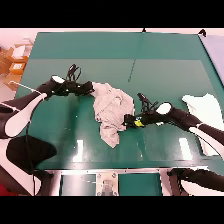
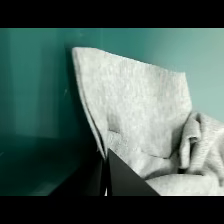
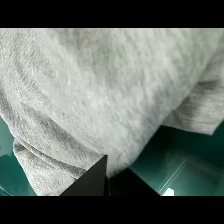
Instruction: Fold the shirts.
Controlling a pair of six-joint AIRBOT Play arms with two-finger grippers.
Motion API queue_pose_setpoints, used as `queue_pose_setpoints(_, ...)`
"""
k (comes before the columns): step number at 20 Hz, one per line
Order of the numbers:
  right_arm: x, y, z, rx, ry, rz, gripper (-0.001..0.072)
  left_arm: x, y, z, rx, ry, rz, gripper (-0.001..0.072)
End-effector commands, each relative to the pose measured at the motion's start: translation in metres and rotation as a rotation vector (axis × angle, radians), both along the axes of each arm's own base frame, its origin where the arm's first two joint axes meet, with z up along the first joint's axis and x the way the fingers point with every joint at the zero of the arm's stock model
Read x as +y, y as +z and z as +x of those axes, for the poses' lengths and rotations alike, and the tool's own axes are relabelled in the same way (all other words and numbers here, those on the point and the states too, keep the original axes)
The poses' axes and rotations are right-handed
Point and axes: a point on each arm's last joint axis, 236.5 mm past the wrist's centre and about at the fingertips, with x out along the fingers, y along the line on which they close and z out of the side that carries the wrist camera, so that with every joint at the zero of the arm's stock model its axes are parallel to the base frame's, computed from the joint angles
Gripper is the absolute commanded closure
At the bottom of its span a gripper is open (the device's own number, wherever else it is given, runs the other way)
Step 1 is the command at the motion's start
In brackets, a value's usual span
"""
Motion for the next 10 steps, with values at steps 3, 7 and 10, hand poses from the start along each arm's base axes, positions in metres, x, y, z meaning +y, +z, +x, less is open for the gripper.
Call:
queue_pose_setpoints(3,-0.031,0.033,0.012,0.023,0.064,0.027,0.0698,0.009,0.101,0.017,-0.151,-0.065,-0.075,0.0683)
queue_pose_setpoints(7,-0.095,0.132,0.079,-0.177,-0.082,0.097,0.0698,0.053,0.247,0.006,-0.435,-0.072,0.004,0.0683)
queue_pose_setpoints(10,-0.13,0.233,0.108,-0.431,-0.136,0.112,0.0698,0.074,0.365,-0.036,-0.683,-0.038,0.042,0.0683)
